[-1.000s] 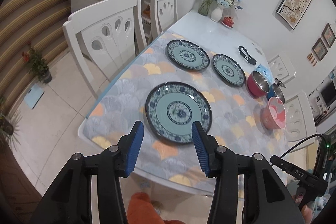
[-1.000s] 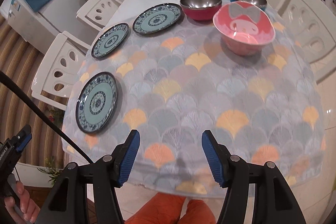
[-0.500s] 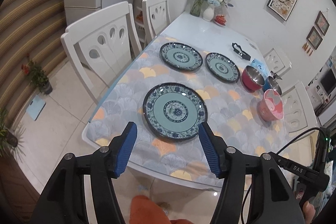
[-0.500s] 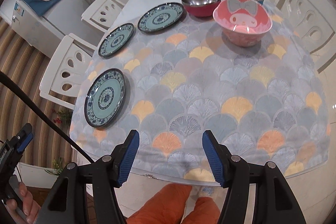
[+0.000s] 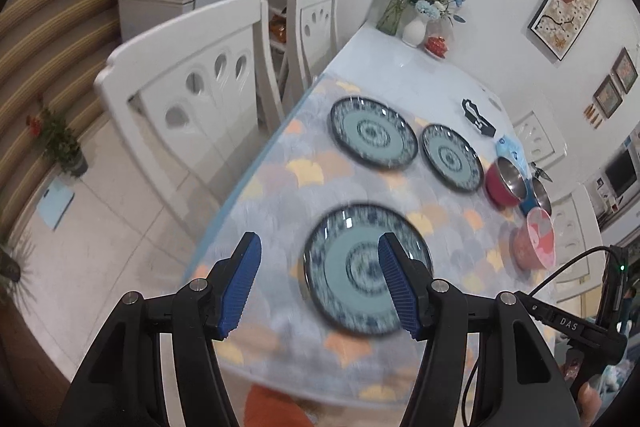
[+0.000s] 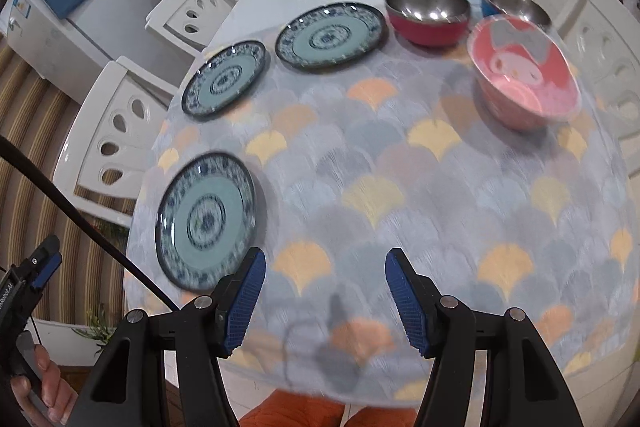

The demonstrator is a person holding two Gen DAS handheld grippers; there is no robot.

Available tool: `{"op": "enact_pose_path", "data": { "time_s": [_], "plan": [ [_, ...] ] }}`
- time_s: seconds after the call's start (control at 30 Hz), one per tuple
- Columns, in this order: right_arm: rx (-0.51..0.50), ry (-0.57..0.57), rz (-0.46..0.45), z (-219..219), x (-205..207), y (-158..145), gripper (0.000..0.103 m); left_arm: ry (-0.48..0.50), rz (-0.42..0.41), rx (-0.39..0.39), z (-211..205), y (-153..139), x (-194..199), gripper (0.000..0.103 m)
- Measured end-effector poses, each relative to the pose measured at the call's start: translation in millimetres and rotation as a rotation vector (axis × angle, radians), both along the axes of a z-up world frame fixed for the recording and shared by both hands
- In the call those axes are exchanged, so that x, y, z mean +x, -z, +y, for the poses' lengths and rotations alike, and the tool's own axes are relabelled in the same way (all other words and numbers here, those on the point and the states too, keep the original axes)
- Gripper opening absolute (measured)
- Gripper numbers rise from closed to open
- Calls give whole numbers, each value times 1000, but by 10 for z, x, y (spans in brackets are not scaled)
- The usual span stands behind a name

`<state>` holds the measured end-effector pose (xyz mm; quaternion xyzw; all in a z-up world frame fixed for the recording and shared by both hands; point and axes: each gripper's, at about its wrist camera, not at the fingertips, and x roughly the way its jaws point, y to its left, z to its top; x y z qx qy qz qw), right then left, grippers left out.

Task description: Organize plates and bowls

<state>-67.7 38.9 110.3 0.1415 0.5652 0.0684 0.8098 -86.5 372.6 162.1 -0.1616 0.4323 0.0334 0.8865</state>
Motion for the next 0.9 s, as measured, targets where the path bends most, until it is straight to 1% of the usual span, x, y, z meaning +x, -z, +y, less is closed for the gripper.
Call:
{"op": "enact_pose_path", "data": {
  "time_s": [0.13, 0.33, 0.43, 0.67, 0.8, 0.9],
  "plan": [
    [-20, 2, -10, 176, 348, -58, 60, 51, -8, 25, 85, -23, 386, 59],
    [-55, -27, -38, 468, 879, -138, 60, 127, -25, 14, 146, -16, 955, 59],
    [-63, -39, -57, 625, 1162, -165, 60, 167, -10, 8, 141, 41, 1240, 59],
    [-45, -23, -40, 791, 1598, -70, 61, 254, 83, -64, 131, 350, 1962, 59],
    [-41, -17, -1, 842, 1830, 68, 61, 275, 113, -80, 118, 519, 2285, 59],
    [-45, -19, 26, 866, 1966, 180, 61, 285, 140, -90, 89, 689, 2503, 57]
  ]
}}
